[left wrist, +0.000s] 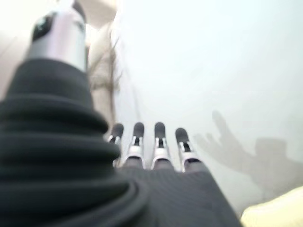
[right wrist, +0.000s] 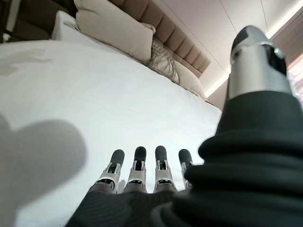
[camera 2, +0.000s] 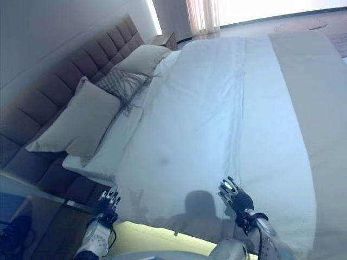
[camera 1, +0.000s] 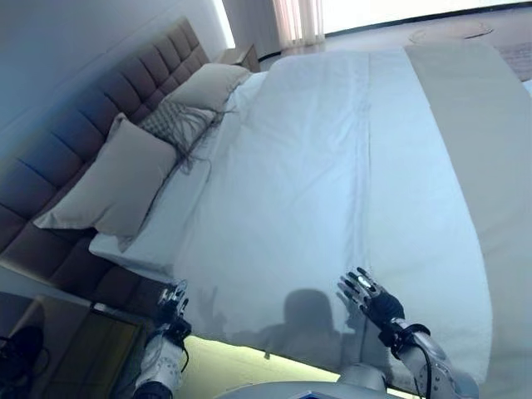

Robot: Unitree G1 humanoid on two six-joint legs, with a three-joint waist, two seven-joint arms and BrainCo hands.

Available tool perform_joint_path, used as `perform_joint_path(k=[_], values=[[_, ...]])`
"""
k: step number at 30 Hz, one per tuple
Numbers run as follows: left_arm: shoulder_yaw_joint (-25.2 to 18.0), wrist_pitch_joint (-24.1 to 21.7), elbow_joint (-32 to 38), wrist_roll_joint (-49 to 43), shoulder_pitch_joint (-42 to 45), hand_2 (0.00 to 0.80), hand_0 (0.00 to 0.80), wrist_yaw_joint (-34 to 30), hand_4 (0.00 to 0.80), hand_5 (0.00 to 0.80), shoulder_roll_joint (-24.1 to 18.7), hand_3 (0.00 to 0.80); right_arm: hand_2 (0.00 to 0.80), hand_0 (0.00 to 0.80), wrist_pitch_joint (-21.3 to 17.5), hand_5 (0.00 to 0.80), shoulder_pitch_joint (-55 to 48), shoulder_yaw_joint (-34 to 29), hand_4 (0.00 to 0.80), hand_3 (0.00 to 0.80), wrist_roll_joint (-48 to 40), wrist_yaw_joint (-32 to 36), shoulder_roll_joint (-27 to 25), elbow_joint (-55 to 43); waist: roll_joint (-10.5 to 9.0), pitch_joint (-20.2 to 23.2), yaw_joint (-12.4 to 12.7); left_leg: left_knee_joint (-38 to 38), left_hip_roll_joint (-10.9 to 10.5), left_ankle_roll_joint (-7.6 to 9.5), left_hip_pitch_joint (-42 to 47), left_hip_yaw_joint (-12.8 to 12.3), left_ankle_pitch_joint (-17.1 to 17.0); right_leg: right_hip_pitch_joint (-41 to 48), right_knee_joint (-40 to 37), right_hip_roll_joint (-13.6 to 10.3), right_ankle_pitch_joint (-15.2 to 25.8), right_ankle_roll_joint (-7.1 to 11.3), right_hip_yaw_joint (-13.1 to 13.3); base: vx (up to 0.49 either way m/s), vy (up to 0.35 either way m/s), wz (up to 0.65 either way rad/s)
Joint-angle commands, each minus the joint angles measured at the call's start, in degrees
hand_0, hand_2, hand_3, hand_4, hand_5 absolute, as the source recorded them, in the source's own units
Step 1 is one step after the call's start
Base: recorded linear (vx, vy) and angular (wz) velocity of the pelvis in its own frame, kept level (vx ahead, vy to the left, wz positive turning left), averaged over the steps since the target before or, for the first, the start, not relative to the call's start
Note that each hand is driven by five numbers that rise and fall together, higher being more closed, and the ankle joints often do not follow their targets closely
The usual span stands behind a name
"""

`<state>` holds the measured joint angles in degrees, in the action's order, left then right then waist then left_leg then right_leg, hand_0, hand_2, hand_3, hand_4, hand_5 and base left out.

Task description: Make the bed neatly

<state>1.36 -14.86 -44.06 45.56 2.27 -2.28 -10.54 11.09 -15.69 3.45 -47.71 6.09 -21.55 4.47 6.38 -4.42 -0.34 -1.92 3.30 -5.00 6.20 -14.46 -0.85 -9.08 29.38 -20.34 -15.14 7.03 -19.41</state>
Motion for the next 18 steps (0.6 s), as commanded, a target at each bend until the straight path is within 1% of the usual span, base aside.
perform_joint_path(k=[1, 3, 5, 8, 10, 12, 14, 16, 18], values=[[-0.1, -4.3, 5.0, -4.7, -2.9, 0.0, 0.0, -1.2, 0.0, 0.0, -4.1, 0.0, 0.0, 0.0, -6.0, 0.0, 3.1, -0.8, 0.0, 0.0, 0.1, -0.1, 4.4, -4.3, -4.23, -0.7, 2.9, 1.1, 1.0, 1.94, -3.1, 1.2, -1.0, 9.6, -19.8, -3.8, 19.6, 6.74, -1.4, -0.077, -0.25, -0.14], [0.3, -4.8, 6.0, -5.7, -2.1, 0.0, 0.0, -1.5, 0.0, 0.0, -4.2, 0.0, 0.0, 0.0, -7.8, 0.0, 2.9, -1.3, 0.0, 0.0, 0.7, -0.2, 5.0, -3.7, -4.89, -0.8, 3.3, 1.3, 1.5, 1.92, -3.0, 1.3, -0.8, 9.9, -20.4, -3.1, 20.0, 6.7, -1.6, -0.075, -0.248, -0.17], [0.1, -3.5, 7.4, -4.3, -1.4, 0.0, 0.0, -2.5, 0.0, 0.0, -4.8, 0.0, 0.0, 0.0, -10.1, 0.0, 2.6, -1.6, 0.0, 0.0, 1.3, -1.1, 5.5, -2.3, -5.66, -1.0, 3.7, 1.7, 2.0, 1.8, -3.0, 1.4, -0.6, 10.1, -20.8, -2.6, 20.3, 6.62, -1.8, -0.073, -0.233, -0.1], [0.8, -2.3, 9.2, -6.9, -0.9, 0.0, 0.0, -3.9, 0.0, 0.0, -6.0, 0.0, 0.0, 0.0, -12.6, 0.0, 2.8, -2.0, 0.0, 0.0, 0.3, -2.6, 6.0, 1.9, -6.9, -1.3, 4.3, 3.4, 2.6, 1.96, -3.1, 1.5, 0.3, 10.4, -21.1, -2.0, 20.6, 6.36, -2.0, -0.078, -0.226, -0.05], [1.9, -1.6, 10.6, -6.9, -0.4, 0.0, 0.0, -5.1, 0.0, 0.0, -6.3, 0.0, 0.0, 0.0, -13.9, 0.0, 2.9, -2.0, 0.0, 0.0, -0.4, -2.5, 6.4, 4.4, -7.8, -1.6, 4.8, 5.2, 2.8, 2.21, -3.3, 1.6, 1.2, 10.5, -21.4, -1.8, 20.8, 6.14, -2.1, -0.085, -0.248, -0.12], [2.1, -1.0, 11.8, -6.9, 0.5, 0.0, 0.0, -6.4, 0.0, 0.0, -6.2, 0.0, 0.0, 0.0, -14.8, 0.0, 3.0, -2.0, 0.0, 0.0, 0.4, -2.2, 6.9, 6.7, -8.55, -2.0, 5.3, 7.7, 2.9, 2.29, -3.5, 1.8, 2.6, 10.9, -21.8, -1.3, 20.7, 5.89, -2.1, -0.072, -0.24, -0.1], [2.2, -0.2, 13.0, -6.6, 1.2, 0.0, 0.0, -7.0, 0.0, 0.0, -6.1, 0.0, 0.0, 0.0, -15.4, 0.0, 3.5, -1.3, 0.0, 0.0, 0.6, -1.9, 7.2, 8.1, -9.04, -2.3, 5.9, 9.5, 3.1, 2.26, -3.8, 2.7, 3.5, 11.2, -22.6, -0.4, 20.4, 5.53, -1.8, -0.048, -0.203, -0.08], [2.0, 0.1, 14.1, -6.0, 2.4, 0.0, 0.0, -8.0, 0.0, 0.0, -6.0, 0.0, 0.0, 0.0, -16.0, 0.0, 4.3, -0.5, 0.0, 0.0, 0.1, -1.2, 7.4, 10.0, -9.17, -2.3, 6.7, 10.0, 3.0, 2.3, -3.6, 4.4, 4.2, 11.5, -23.8, 1.1, 20.2, 5.11, -0.6, -0.034, -0.154, -0.16], [1.6, 0.1, 15.0, -6.7, 3.6, 0.0, 0.0, -7.5, 0.0, 0.0, -5.8, 0.0, 0.0, 0.0, -15.4, 0.0, 5.0, -0.3, 0.0, 0.0, -0.5, -0.8, 7.6, 10.7, -9.23, -2.0, 7.3, 10.2, 2.4, 2.45, -3.7, 6.0, 4.6, 11.3, -24.8, 2.4, 20.2, 4.86, 0.9, -0.027, -0.095, -0.28]])
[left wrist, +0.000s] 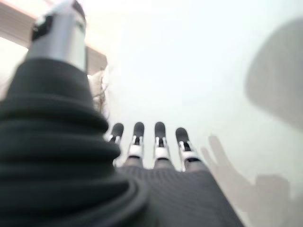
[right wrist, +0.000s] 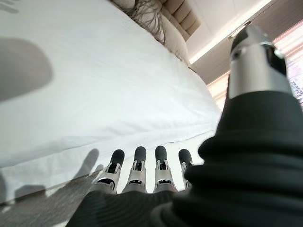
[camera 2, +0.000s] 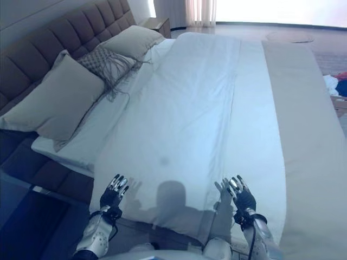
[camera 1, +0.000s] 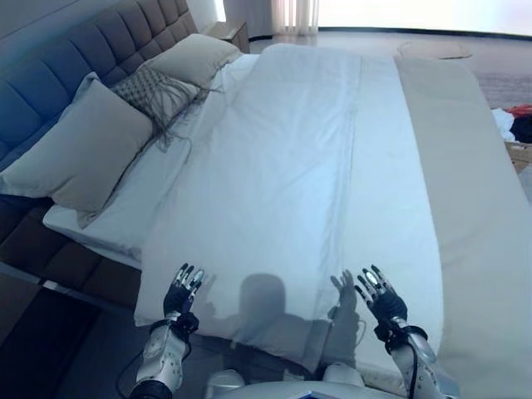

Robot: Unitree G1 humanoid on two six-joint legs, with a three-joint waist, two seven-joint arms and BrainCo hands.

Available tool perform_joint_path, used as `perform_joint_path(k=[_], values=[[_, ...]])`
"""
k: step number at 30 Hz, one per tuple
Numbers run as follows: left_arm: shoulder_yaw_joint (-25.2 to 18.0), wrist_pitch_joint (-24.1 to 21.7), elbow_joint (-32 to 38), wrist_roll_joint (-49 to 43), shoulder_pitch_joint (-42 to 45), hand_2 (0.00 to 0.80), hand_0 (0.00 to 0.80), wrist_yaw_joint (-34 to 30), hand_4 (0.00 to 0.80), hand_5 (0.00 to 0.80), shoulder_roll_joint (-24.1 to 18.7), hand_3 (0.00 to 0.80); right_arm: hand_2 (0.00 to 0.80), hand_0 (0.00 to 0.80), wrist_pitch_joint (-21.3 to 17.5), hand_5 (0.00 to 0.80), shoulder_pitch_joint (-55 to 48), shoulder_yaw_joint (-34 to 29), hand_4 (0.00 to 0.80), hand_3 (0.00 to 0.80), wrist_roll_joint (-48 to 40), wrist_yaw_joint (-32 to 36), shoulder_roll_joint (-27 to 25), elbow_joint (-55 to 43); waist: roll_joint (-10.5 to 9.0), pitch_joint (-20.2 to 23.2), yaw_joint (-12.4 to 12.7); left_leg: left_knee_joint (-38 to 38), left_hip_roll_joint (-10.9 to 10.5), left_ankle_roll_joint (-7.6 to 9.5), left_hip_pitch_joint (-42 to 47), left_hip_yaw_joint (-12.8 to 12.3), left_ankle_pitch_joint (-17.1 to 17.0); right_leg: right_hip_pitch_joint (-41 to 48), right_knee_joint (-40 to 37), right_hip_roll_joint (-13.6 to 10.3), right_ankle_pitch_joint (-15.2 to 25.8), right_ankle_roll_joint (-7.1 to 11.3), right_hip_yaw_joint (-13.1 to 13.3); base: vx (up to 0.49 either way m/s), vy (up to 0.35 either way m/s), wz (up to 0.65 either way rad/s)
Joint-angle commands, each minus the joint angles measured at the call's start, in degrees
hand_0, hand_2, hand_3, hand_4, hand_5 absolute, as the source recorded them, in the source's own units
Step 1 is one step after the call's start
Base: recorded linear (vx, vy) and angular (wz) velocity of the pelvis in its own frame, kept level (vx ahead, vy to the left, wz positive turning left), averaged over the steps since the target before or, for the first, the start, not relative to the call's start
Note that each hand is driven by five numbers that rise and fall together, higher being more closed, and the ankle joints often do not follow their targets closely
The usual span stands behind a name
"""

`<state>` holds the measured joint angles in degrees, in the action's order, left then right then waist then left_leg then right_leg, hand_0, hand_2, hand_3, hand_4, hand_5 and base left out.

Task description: Make the bed neatly

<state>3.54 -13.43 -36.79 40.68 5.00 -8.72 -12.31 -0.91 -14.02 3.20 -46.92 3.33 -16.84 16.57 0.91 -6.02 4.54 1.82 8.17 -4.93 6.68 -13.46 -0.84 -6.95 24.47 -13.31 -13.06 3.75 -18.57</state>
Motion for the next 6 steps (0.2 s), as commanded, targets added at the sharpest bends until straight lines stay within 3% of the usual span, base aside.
perform_joint_path(k=[1, 2, 4, 6], values=[[-0.7, -1.6, 7.9, -1.9, 1.4, 0.0, 0.0, -0.8, 0.0, 0.0, -3.9, 0.0, 0.0, 0.0, -2.8, 0.0, 3.8, 0.1, 0.0, 0.0, -1.5, 2.2, 3.0, -1.2, -3.74, -0.4, 2.8, 6.6, -3.1, 2.51, -4.2, 6.2, 4.9, 9.2, -20.2, -4.3, 18.2, 8.07, 1.0, -0.023, -0.078, -0.52], [-1.1, -1.4, 8.5, -1.0, 1.8, 0.0, 0.0, -0.7, 0.0, 0.0, -3.7, 0.0, 0.0, 0.0, -2.5, 0.0, 4.4, 0.5, 0.0, 0.0, -1.6, 2.5, 3.2, -0.8, -3.65, -0.3, 3.4, 6.6, -3.7, 2.69, -4.1, 7.4, 5.3, 8.9, -20.4, -4.1, 18.4, 8.02, 2.1, -0.014, -0.057, -0.62], [-1.6, -0.5, 9.8, -0.1, 2.4, 0.0, 0.0, -1.1, 0.0, 0.0, -3.6, 0.0, 0.0, 0.0, -2.9, 0.0, 4.7, 0.9, 0.0, 0.0, -0.9, 2.4, 3.5, -0.4, -3.41, -0.4, 3.4, 6.1, -3.7, 2.81, -3.6, 6.8, 5.3, 8.9, -20.6, -3.8, 18.4, 7.93, 3.0, -0.002, -0.024, -0.61], [-1.1, 0.8, 10.6, -0.1, 2.5, 0.0, 0.0, -1.2, 0.0, 0.0, -3.8, 0.0, 0.0, 0.0, -4.1, 0.0, 5.1, 1.2, 0.0, 0.0, -1.6, 1.7, 3.8, 0.2, -3.12, -0.2, 3.3, 5.1, -3.4, 2.85, -3.4, 5.9, 4.7, 9.1, -21.2, -3.5, 18.4, 7.83, 2.8, -0.008, -0.002, -0.26]])
